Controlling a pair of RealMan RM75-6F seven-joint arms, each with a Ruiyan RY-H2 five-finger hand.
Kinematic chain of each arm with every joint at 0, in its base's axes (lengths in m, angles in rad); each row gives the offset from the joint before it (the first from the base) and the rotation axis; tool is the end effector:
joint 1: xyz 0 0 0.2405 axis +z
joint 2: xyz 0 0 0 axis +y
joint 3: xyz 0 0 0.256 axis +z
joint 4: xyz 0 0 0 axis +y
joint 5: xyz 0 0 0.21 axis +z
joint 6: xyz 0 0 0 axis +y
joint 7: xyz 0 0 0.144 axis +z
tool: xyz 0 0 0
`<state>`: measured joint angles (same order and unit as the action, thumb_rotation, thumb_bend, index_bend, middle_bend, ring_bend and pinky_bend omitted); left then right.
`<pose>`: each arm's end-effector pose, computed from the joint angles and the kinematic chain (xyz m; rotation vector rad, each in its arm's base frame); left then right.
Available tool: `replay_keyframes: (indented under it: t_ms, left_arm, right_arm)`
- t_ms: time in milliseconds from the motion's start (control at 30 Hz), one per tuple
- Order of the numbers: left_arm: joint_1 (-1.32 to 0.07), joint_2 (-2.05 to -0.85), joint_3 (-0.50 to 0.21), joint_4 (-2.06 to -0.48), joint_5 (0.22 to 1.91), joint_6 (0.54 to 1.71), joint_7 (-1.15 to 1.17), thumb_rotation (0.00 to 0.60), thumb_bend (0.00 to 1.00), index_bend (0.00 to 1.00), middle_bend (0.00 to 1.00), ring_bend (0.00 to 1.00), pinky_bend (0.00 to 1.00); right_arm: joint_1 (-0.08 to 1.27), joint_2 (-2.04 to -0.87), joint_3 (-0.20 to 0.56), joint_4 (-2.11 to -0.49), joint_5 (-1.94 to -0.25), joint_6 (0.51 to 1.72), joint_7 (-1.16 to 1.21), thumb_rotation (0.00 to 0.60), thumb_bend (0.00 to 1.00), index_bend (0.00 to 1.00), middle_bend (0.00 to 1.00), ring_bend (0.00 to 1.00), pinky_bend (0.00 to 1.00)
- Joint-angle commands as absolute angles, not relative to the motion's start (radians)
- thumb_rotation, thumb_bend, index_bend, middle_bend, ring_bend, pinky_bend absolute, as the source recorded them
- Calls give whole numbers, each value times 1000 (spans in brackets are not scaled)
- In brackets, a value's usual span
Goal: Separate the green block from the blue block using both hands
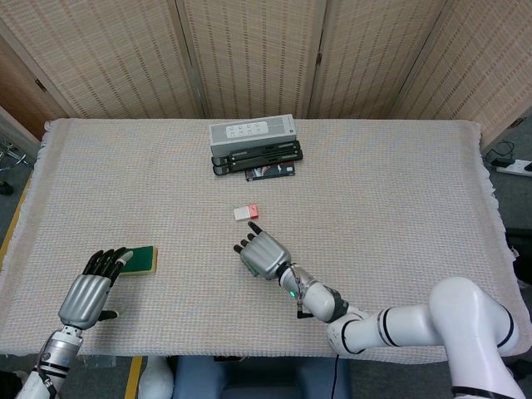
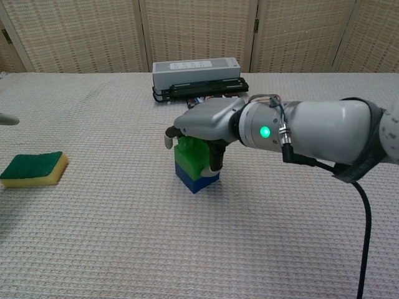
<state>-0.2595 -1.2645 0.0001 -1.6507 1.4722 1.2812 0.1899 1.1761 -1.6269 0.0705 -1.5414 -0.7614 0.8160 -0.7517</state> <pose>-0.2680 0.2132 0.0760 -1.6626 -0.9633 -0.8611 -0.0379 -0.3348 -0.0786 2.3228 -0.5754 0.6693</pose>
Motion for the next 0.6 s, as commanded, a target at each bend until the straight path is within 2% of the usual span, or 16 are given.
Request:
replay_keyframes:
  t_ms: [33, 167, 300, 600]
  left_arm:
    - [-260, -1268, -1, -1649, 1468, 1280, 199, 600, 256, 97, 80, 0, 34]
    - [-262, -1270, -1, -1647, 1465, 1275, 202, 600, 257, 97, 80, 0, 33]
    - [-263, -1271, 0, -1644, 1460, 1270, 203, 600, 256, 97, 80, 0, 34]
    - [-264, -1264, 5, -1654, 1469, 1268, 184, 600, 256, 98, 80, 0, 34]
  right_arm:
    - [1175, -1640, 67, -1526, -770, 826, -750, 600, 340, 227, 333, 264, 32]
    - [1175, -1662, 67, -1502, -786, 840, -751, 600, 340, 281, 370, 300, 72]
    - [1169, -1682, 68, -1484, -808, 861, -748, 600, 340, 409, 463, 371, 133]
    - [1143, -1705, 72, -1457, -880, 896, -719, 600, 340, 700, 692, 614, 393]
